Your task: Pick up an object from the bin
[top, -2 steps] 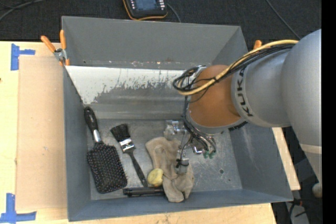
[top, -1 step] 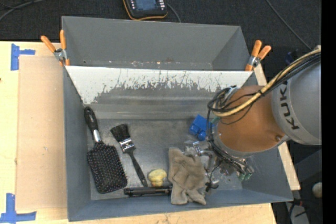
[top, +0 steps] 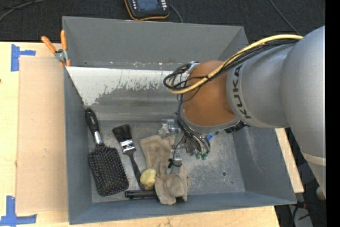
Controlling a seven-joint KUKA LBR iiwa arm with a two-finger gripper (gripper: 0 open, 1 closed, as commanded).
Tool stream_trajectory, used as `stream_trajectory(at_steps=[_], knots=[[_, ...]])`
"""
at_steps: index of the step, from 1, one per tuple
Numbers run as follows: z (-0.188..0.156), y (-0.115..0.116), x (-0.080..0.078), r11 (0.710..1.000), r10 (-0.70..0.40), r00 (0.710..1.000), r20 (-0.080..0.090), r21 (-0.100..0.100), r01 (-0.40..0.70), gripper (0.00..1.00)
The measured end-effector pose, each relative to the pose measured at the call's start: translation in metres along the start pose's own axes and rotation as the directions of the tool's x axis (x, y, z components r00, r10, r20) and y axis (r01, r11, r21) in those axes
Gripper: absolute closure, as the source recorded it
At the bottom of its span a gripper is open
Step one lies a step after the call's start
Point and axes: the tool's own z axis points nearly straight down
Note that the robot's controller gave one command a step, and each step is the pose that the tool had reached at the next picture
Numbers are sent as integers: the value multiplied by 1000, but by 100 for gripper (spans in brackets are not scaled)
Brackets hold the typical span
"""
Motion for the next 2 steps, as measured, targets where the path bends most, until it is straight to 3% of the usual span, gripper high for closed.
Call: stream_trajectory(at_steps=[1,2], knots=[[24,-47,61,834,-552,834,20,13,552,0],[27,-8,-7,999,-49,999,-16,5,49,100]])
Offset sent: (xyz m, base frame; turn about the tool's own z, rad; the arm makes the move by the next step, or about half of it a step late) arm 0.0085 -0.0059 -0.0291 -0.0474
